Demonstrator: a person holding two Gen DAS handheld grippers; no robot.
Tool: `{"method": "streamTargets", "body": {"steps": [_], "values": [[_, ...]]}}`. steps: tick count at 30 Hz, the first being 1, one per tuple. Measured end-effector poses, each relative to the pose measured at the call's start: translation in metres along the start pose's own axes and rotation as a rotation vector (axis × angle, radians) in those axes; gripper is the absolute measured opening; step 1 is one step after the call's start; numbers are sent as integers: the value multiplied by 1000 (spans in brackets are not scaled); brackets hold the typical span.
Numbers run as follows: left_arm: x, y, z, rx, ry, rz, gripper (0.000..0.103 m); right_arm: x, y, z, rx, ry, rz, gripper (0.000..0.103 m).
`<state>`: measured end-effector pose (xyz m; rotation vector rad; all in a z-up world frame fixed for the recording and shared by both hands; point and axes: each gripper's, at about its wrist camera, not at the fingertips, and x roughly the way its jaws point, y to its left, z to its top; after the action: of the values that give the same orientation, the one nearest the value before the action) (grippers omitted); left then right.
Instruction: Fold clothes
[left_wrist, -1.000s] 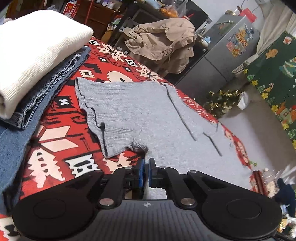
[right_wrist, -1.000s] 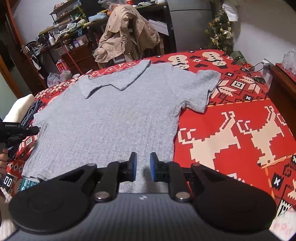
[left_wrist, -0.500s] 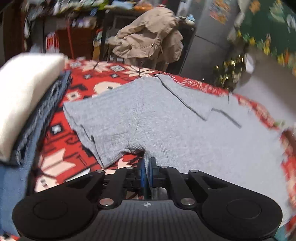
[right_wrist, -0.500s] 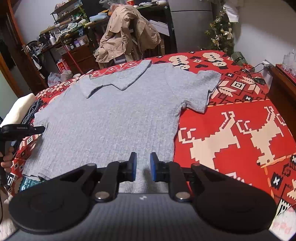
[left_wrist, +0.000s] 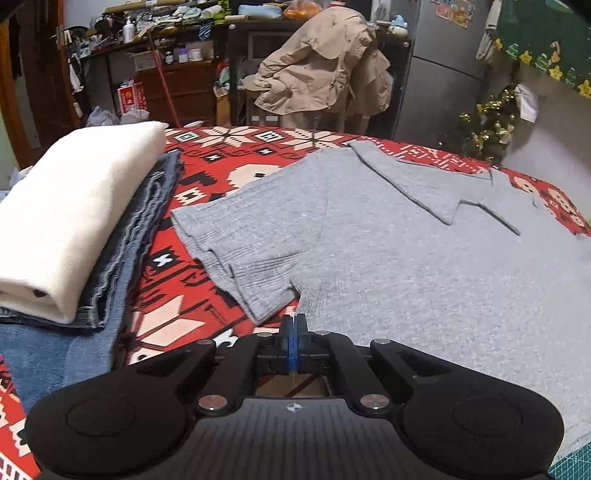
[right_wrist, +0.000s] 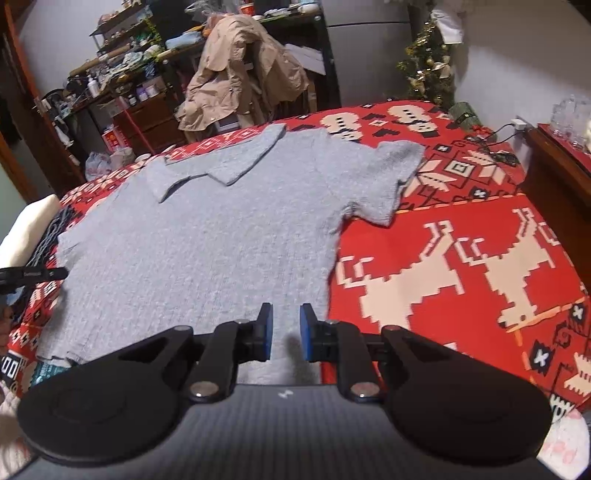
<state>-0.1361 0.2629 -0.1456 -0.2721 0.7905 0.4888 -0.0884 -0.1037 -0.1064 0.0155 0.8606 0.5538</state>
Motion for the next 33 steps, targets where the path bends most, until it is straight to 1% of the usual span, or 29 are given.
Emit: {"method": "streamTargets", "body": {"steps": [1, 4, 6, 10, 14, 18, 22, 23, 25, 27, 28, 31, 32, 33], "values": [[1, 1, 0, -8, 4, -4, 1, -1, -2, 0, 5, -3, -8, 17], [0, -5, 1, 31, 7, 2, 1, -1, -9, 0, 16, -5, -31, 17], [0, -3, 2, -4, 17, -32, 1, 2, -13, 0, 25, -1, -46, 17], [2, 6, 0, -77, 18, -63, 1, 13, -16, 4, 28, -11, -66, 17], [0, 2, -1, -56, 13, -57, 1, 35, -21, 22, 24, -36, -83, 17], [1, 1, 0, -50, 14, -54, 1, 59, -29, 42, 65, -70, -86, 17], [2, 2, 2, -60, 17, -55, 1, 82, -28, 54, 59, -51, -98, 17], [2, 2, 2, -55, 16, -54, 1, 86, -26, 54, 48, -36, -96, 14], [1, -1, 2, -23, 13, -34, 1, 91, -21, 52, 2, -16, -133, 1], [1, -2, 2, 0, 9, -16, 1, 90, -20, 48, -25, -30, -167, 0], [1, -2, 2, 8, 8, -12, 1, 89, -22, 47, -16, -34, -165, 0], [2, 0, 3, -1, 11, -31, 1, 88, -31, 47, 5, -32, -190, 0], [2, 0, 4, -4, 13, -38, 1, 86, -34, 47, 19, -30, -173, 0], [2, 0, 4, -8, 14, -45, 3, 84, -37, 47, 35, -30, -155, 0]]}}
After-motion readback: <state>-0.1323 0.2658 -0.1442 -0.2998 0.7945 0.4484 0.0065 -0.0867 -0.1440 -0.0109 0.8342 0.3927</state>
